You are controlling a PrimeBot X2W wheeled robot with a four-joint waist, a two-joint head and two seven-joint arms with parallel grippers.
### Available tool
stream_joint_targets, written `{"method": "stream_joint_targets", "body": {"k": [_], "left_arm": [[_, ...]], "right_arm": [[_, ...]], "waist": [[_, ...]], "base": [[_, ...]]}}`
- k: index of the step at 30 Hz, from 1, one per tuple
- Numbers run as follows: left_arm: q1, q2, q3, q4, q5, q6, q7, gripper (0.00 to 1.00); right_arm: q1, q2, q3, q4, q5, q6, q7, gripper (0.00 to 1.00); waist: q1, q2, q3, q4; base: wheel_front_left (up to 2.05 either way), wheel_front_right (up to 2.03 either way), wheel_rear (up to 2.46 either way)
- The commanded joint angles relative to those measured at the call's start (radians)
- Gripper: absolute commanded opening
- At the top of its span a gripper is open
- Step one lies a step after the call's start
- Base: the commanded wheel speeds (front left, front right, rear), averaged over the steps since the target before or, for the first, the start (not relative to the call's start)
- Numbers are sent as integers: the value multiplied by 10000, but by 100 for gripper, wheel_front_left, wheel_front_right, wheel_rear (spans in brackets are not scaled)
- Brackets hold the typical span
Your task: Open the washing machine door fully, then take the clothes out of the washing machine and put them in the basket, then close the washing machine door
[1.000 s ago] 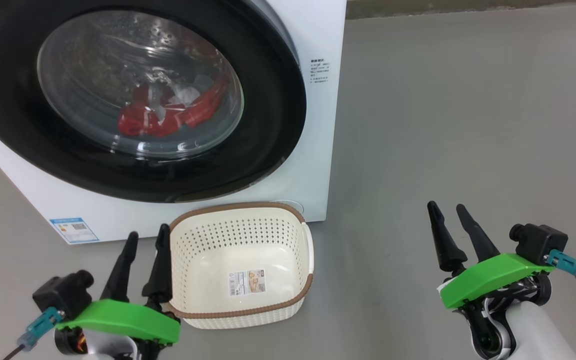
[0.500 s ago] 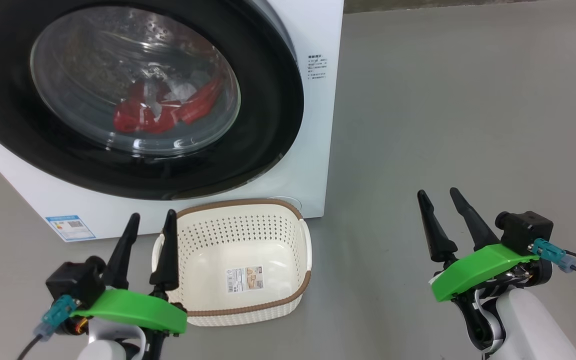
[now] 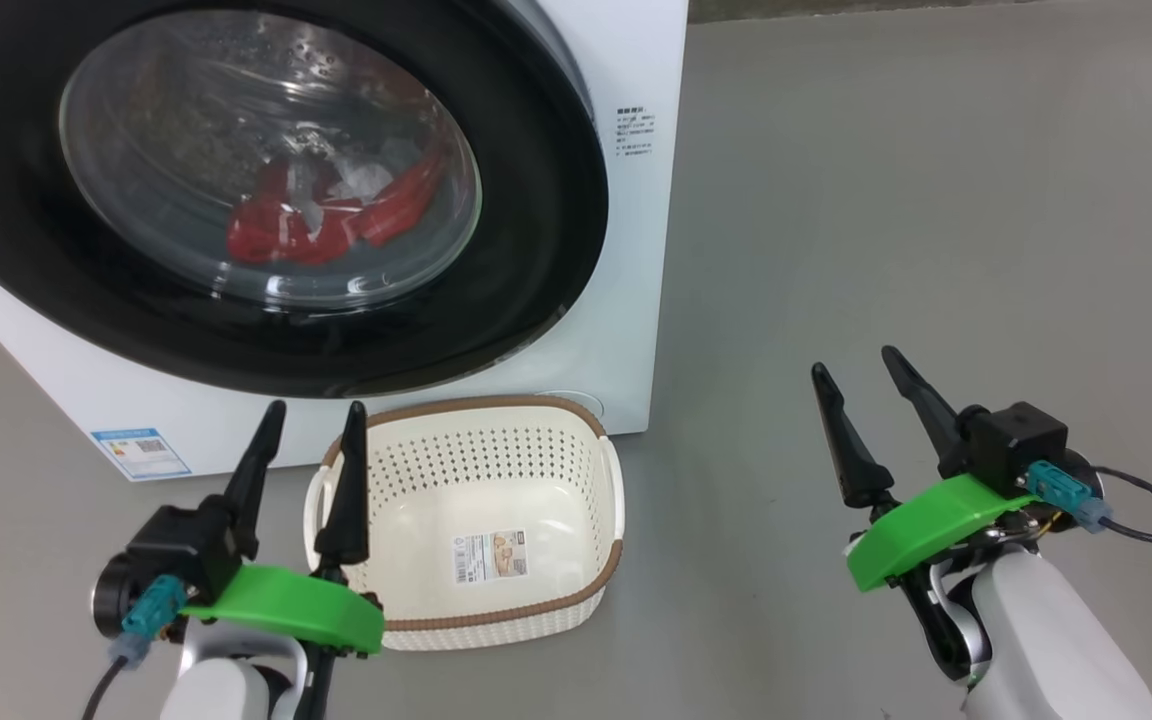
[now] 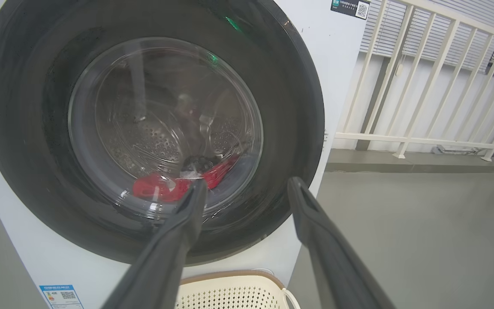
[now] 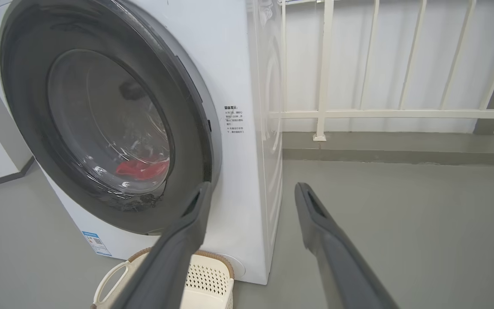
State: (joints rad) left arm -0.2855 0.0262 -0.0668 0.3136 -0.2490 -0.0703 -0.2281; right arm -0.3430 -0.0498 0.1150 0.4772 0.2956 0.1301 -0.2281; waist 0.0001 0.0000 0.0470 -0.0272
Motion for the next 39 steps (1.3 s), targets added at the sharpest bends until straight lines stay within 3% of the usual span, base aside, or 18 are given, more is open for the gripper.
{"method": "stream_joint_targets", "body": {"k": [1, 7, 22, 24, 25, 26, 30, 39], "left_arm": [[-469, 230, 224, -192, 339, 58, -162, 100], [-609, 241, 206, -50, 995, 83, -337, 100], [-517, 241, 208, 239, 809, 54, -337, 100], [-520, 241, 158, 269, 768, 68, -337, 100], [-516, 241, 127, 283, 746, 71, -337, 100], [-510, 241, 94, 301, 717, 68, -337, 100], [-498, 241, -9, 315, 652, 79, -337, 100], [-667, 241, -254, -115, 618, 272, -337, 100]], "right_arm": [[-530, 5, 296, -206, -364, 6, -161, 100], [-670, -5, 454, -176, -1031, 6, -337, 100], [-497, -5, 492, -157, -976, 6, -337, 100], [-510, -5, 508, -166, -858, 6, -337, 39], [-537, -5, 484, -241, -770, 6, -337, 15], [-547, -5, 469, -309, -691, 6, -337, 1], [-580, -5, 408, -463, 41, 6, -337, 0], [-1295, -5, 412, -44, 3278, 6, -337, 0]], "waist": [[0, 0, 0, 7], [0, 0, -18, -15], [0, 0, -144, -60], [0, 0, -125, -38], [0, 0, -123, -28], [0, 0, -122, -14], [0, 0, -80, 72], [0, 0, 445, 394]], "base": [[0, 0, 0], [0, 0, 0], [0, 0, 0], [0, 0, 0], [0, 0, 0], [0, 0, 0], [0, 0, 0], [0, 0, 0]]}}
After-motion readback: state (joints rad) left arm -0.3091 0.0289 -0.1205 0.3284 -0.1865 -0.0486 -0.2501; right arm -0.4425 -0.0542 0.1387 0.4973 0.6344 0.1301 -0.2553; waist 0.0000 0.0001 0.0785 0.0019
